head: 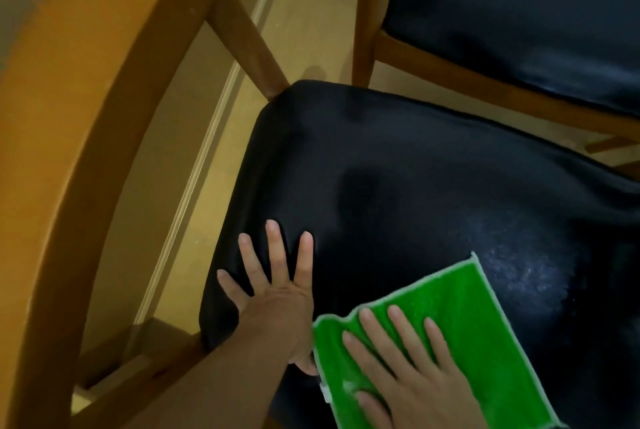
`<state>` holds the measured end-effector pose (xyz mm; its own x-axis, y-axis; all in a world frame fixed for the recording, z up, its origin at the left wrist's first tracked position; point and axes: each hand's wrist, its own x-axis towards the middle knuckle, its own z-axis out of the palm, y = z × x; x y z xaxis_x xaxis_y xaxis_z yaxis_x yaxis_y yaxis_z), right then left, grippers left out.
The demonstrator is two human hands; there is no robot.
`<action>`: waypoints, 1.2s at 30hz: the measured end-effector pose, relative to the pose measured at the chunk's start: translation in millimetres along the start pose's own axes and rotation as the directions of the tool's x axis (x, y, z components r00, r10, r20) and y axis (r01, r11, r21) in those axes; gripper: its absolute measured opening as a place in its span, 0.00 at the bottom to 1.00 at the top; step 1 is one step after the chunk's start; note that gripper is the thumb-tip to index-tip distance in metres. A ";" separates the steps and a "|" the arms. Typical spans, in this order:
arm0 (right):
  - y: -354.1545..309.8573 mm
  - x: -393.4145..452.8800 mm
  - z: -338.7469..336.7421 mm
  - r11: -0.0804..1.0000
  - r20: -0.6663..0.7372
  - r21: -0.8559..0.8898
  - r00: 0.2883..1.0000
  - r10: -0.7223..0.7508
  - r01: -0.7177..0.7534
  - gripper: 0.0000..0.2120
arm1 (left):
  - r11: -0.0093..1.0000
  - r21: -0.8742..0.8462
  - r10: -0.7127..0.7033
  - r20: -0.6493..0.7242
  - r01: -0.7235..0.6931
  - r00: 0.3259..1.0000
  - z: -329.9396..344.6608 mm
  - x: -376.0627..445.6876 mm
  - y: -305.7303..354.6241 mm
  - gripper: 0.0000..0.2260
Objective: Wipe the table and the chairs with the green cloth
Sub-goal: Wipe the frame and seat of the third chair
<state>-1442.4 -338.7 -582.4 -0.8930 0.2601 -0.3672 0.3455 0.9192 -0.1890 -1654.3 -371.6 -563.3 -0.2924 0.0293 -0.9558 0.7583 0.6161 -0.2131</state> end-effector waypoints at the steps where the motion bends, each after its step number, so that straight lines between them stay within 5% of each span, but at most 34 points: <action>1: 9.3 3.2 -3.9 1.000 -0.005 0.015 1.000 -0.024 0.024 0.32 | 1.000 0.007 0.012 -0.002 -0.012 1.000 0.0 0.9 -0.6 0.74; 8: 75.4 120.2 -59.6 0.974 -0.132 0.073 0.966 0.222 -0.214 0.29 | 1.000 0.025 -0.004 0.025 0.003 1.000 -2.9 4.1 0.6 0.73; 15: 74.7 247.9 -100.2 0.821 -0.071 0.232 0.833 0.549 -0.521 0.31 | 1.000 0.024 0.008 0.082 -0.010 0.997 -3.5 9.8 0.4 0.72; 17: 47.8 251.5 -100.6 0.849 -0.089 0.190 0.853 0.515 -0.493 0.31 | 0.999 0.024 0.019 0.110 -0.022 0.994 -3.7 12.2 1.1 0.72; 20: -8.2 230.6 -89.7 0.959 -0.105 0.115 0.956 0.272 -0.260 0.31 | 0.996 0.048 0.069 0.142 -0.077 0.988 -0.6 17.9 -1.8 0.68; 24: -40.0 207.3 -81.0 0.978 -0.025 0.208 1.000 0.005 0.000 0.30 | 0.997 0.058 0.044 0.167 -0.054 0.985 3.1 22.5 -1.8 0.44; 27: -5.5 214.4 -86.6 0.980 -0.088 0.195 0.996 -0.027 0.044 0.32 | 0.998 0.060 -0.028 0.101 0.022 0.994 2.2 24.2 5.4 0.50; 30: 43.1 238.9 -101.2 0.974 -0.119 0.162 0.977 0.175 -0.155 0.33 | 0.998 -0.009 -0.065 0.009 0.065 0.998 3.9 26.3 6.7 0.53; 33: 69.3 269.9 -118.3 0.843 -0.039 0.265 0.868 0.495 -0.468 0.32 | 0.999 -0.032 -0.032 -0.009 0.032 0.999 5.5 25.7 3.3 0.60; 36: 57.9 287.8 -124.8 0.778 0.027 0.268 0.812 0.583 -0.568 0.29 | 0.997 -0.071 -0.005 -0.014 0.004 1.000 6.9 27.8 3.4 0.59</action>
<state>-1715.4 -173.8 -585.3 -0.5156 0.7395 -0.4327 0.8534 0.4881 -0.1829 -1655.8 -374.1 -592.0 -0.3042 0.0378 -0.9518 0.7141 0.6704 -0.2016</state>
